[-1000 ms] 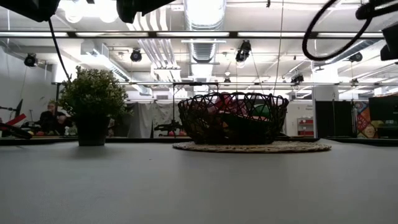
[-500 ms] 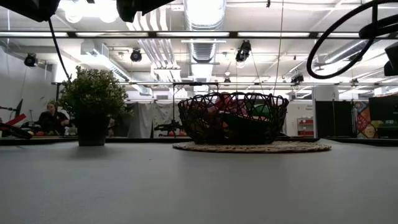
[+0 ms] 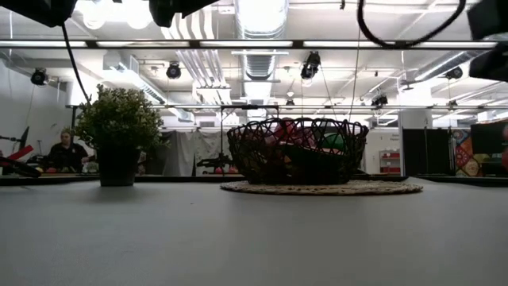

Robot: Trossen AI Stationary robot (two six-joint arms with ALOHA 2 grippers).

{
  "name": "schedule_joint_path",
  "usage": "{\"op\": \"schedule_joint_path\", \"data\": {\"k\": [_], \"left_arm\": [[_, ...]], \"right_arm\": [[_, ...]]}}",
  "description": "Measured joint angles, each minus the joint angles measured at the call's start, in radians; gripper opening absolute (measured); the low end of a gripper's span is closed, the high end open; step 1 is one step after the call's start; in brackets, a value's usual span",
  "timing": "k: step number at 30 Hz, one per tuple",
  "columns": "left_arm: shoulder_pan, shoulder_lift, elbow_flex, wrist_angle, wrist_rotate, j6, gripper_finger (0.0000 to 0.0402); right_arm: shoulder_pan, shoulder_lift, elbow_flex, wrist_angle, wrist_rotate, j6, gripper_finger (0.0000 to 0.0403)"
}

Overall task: Build produce basket
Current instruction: Put the red bell pepper into the black wire basket

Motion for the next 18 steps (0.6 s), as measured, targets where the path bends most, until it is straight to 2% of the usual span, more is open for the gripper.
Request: {"op": "schedule_joint_path", "data": {"k": [5, 10, 18], "left_arm": [[0.000, 0.000, 0.000, 0.004, 0.000, 0.000, 0.0266], [0.000, 0.000, 0.000, 0.004, 0.000, 0.000, 0.0266], [0.000, -0.007, 0.004, 0.005, -0.003, 0.032, 0.0266]], "right_arm": [[-0.004, 0.000, 0.000, 0.165, 0.107, -0.040, 0.0220], [-0.004, 0.000, -0.012, 0.374, 0.433, -0.194, 0.0220], [-0.023, 0.000, -0.012, 0.739, 0.925, -0.634, 0.0220]]}}
